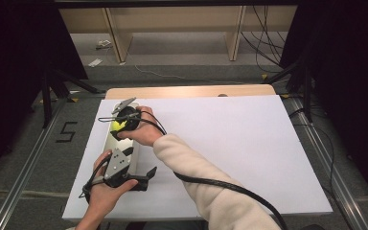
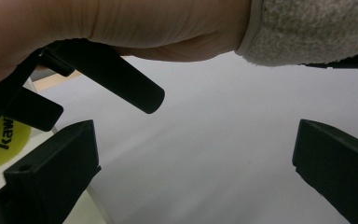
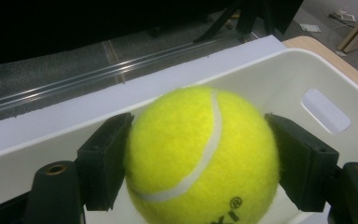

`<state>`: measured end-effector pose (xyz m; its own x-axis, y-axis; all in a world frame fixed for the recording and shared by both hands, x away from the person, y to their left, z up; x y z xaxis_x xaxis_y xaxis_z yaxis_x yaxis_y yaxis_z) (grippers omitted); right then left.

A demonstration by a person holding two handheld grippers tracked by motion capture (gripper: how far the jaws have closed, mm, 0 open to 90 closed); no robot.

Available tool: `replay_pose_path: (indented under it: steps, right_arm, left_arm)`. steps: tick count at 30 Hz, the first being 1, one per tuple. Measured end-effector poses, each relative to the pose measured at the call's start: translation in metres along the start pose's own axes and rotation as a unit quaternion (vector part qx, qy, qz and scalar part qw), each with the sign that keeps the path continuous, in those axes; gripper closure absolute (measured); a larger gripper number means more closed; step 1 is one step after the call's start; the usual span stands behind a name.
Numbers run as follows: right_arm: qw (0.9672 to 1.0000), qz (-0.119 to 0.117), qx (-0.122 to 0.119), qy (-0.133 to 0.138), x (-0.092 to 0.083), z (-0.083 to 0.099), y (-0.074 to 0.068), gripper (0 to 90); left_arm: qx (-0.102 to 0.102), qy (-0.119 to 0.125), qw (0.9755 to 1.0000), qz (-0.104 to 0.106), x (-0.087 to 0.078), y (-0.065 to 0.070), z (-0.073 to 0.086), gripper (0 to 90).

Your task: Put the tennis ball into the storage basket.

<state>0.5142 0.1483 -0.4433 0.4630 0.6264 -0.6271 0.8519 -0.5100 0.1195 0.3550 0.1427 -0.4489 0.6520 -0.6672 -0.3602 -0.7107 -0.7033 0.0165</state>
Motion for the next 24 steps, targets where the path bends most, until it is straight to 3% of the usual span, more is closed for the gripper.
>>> replay_pose_path:
  steps: [24]
  right_arm:
    - [0.9999,0.004,0.003,-0.009,0.0069,0.0014,-0.0017,26.9]
  left_arm:
    - [0.001,0.000,1.0000,-0.001,-0.0004,-0.0009,0.0004,0.0]
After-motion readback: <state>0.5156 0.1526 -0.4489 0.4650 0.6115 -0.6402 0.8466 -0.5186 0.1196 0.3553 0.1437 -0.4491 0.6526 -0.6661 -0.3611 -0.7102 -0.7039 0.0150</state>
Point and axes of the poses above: each handheld gripper's, and its own axes: x roughly forward along the jaws, z roughly out of its underside, y roughly to its right, the point moved 5 cm from there along x, roughly forward along the jaws, and after that the axes turned 7 degrees about z, right-handed, at the moved point
